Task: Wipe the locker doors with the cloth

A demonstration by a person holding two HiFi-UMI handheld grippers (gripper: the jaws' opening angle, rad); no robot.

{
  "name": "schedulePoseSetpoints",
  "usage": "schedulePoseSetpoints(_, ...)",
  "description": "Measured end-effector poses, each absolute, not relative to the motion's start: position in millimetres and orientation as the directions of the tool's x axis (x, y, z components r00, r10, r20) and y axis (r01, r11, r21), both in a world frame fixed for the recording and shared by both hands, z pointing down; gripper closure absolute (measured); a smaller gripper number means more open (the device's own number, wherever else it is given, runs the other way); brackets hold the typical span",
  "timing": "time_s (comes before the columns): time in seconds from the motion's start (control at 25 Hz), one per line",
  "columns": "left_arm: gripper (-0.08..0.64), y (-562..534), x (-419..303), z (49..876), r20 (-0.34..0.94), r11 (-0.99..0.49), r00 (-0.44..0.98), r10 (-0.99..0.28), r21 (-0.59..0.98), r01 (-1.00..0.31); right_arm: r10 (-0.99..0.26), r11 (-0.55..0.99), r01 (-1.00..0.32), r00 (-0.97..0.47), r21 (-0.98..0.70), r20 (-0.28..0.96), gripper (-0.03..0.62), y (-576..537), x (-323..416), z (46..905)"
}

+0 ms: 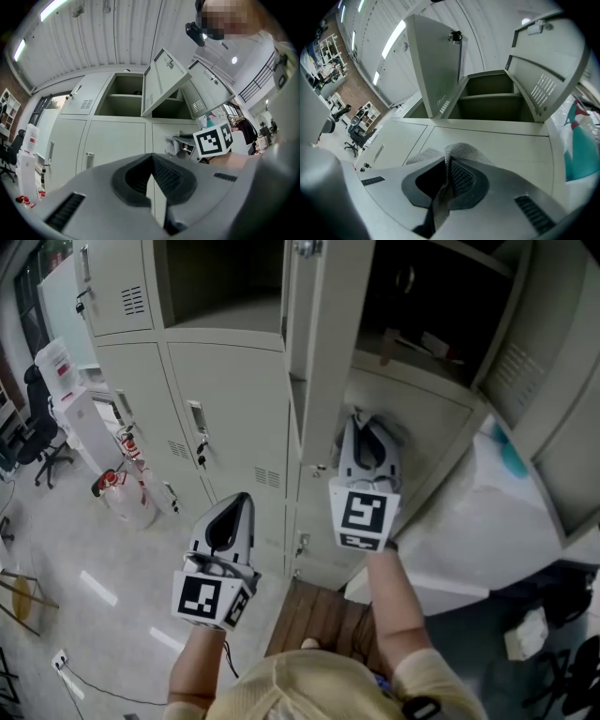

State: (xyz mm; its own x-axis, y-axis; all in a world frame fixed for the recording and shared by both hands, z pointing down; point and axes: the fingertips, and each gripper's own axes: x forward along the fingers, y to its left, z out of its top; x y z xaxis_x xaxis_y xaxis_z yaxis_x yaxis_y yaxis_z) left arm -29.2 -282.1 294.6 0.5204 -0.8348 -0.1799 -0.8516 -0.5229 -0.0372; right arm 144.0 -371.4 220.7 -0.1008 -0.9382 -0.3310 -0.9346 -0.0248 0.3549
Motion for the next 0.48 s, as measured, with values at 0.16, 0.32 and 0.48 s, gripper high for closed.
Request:
schedulePoseSetpoints(0.16,0.563,-283.9,-19.0,296.9,-0.178,-0.549,0.545,-0.819,-0.032,-0.835,-0.942,-0.068,-0.935,-0.054,0.348,-0.330,0.588,-364.0,165.1,222.2)
schedulePoseSetpoints(0.32,0.563,-284.0,-8.0,297.8,-0.178,-0.576,0.571,-0.801,-0.029,-0.817,-0.945,-0.115,-0.929,-0.007,0.351,-0.327,0.588,-355.8,186.6,224.0)
schedulePoseSetpoints(0.48,0.563,-284.6,2.9,297.8,-0.180,-0.600,0.595,-0.783,-0.032,-0.799,-0.944,-0.163,-0.923,0.043,0.349,-0.327,0.588,-347.4,209.5,225.1)
